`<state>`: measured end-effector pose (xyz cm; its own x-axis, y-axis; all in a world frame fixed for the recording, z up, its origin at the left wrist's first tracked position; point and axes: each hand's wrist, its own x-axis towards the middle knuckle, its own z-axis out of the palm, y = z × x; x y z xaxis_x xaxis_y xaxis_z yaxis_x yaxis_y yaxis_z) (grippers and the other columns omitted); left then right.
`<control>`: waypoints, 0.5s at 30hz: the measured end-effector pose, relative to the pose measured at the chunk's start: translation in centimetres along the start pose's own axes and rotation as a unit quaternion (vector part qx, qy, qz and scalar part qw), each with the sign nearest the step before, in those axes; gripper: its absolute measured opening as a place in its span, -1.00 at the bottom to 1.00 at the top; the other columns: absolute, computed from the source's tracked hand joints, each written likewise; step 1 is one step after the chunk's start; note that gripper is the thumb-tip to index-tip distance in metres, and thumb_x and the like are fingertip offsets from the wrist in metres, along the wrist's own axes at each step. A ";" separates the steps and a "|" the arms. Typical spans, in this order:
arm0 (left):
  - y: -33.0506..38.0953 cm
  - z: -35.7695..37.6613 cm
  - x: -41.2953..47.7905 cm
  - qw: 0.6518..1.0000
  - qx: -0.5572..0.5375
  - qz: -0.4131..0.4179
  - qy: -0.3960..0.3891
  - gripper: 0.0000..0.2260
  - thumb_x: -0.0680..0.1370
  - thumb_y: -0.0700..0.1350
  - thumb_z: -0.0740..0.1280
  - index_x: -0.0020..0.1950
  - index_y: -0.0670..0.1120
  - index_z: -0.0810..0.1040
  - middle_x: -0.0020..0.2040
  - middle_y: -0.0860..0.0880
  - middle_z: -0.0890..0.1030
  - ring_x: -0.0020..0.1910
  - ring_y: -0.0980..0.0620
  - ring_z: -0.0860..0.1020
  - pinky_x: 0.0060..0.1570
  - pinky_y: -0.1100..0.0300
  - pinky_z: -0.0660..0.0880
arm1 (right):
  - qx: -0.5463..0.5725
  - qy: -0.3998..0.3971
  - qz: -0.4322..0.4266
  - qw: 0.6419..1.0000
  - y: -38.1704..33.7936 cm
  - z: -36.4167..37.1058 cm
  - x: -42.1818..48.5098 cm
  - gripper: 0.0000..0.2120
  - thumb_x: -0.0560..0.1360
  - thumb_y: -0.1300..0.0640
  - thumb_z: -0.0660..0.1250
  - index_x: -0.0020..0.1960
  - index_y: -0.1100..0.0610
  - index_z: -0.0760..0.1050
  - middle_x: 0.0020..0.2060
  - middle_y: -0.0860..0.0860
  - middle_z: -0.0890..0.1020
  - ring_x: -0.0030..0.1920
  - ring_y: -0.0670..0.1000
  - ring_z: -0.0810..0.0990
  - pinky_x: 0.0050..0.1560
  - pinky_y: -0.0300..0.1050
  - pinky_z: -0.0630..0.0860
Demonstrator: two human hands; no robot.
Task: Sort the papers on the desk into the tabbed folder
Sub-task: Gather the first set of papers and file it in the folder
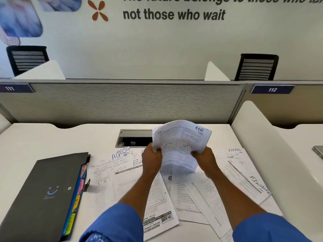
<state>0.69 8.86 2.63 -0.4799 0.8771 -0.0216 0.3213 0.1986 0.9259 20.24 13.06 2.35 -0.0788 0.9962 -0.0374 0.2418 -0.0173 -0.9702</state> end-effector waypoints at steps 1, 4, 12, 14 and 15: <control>0.3 0.0 0.1 1.000 -0.002 0.002 0.000 -0.92 0.50 -0.15 0.25 -0.10 -0.09 0.54 -0.20 -0.03 0.62 -0.16 -0.03 0.61 -0.13 -0.01 0.62 | -0.006 0.011 0.000 1.000 0.0 0.0 0.1 -0.79 0.53 0.30 0.36 0.16 0.22 0.55 -0.04 0.11 0.67 -0.02 0.08 0.64 -0.30 -0.36 0.53; 1.2 -0.6 0.6 1.000 -0.005 0.020 0.017 -0.92 0.53 -0.16 0.25 -0.12 -0.12 0.53 -0.22 -0.02 0.60 -0.19 0.02 0.60 -0.23 0.09 0.57 | -0.020 0.035 -0.006 0.999 -1.1 0.2 0.9 -0.89 0.54 0.29 0.34 0.05 0.29 0.58 -0.06 0.23 0.67 -0.09 0.08 0.62 -0.23 -0.23 0.52; 2.2 -6.1 2.5 0.995 -0.011 0.030 0.094 -0.91 0.52 -0.13 0.29 -0.02 -0.12 0.52 -0.17 0.04 0.58 -0.16 0.00 0.56 -0.21 0.12 0.49 | -0.005 -0.016 -0.054 0.998 -5.9 3.3 1.9 -0.92 0.51 0.28 0.35 -0.05 0.22 0.63 -0.14 0.14 0.70 -0.10 0.17 0.68 -0.06 0.08 0.62; 2.0 -8.2 2.4 0.994 -0.006 0.020 0.106 -0.91 0.51 -0.15 0.28 -0.01 -0.11 0.51 -0.14 0.02 0.58 -0.15 -0.01 0.54 -0.18 0.14 0.46 | 0.016 -0.046 -0.043 0.998 -6.4 4.8 1.4 -0.84 0.48 0.32 0.35 -0.08 0.11 0.65 -0.10 0.13 0.73 -0.09 0.16 0.71 -0.01 0.14 0.63; 1.6 -9.4 2.3 0.994 -0.004 0.017 0.111 -0.91 0.50 -0.15 0.28 -0.02 -0.11 0.51 -0.12 0.00 0.59 -0.14 -0.03 0.55 -0.16 0.11 0.49 | 0.038 -0.063 -0.033 0.997 -6.5 5.7 1.1 -0.82 0.48 0.32 0.35 -0.08 0.08 0.65 -0.07 0.13 0.73 -0.06 0.19 0.72 0.01 0.15 0.64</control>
<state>-7.54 7.13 7.62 -0.6369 0.7655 0.0921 0.3343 0.1665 0.9277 13.05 13.77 7.29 -0.2136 0.9769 0.0018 0.1583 0.0364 -0.9867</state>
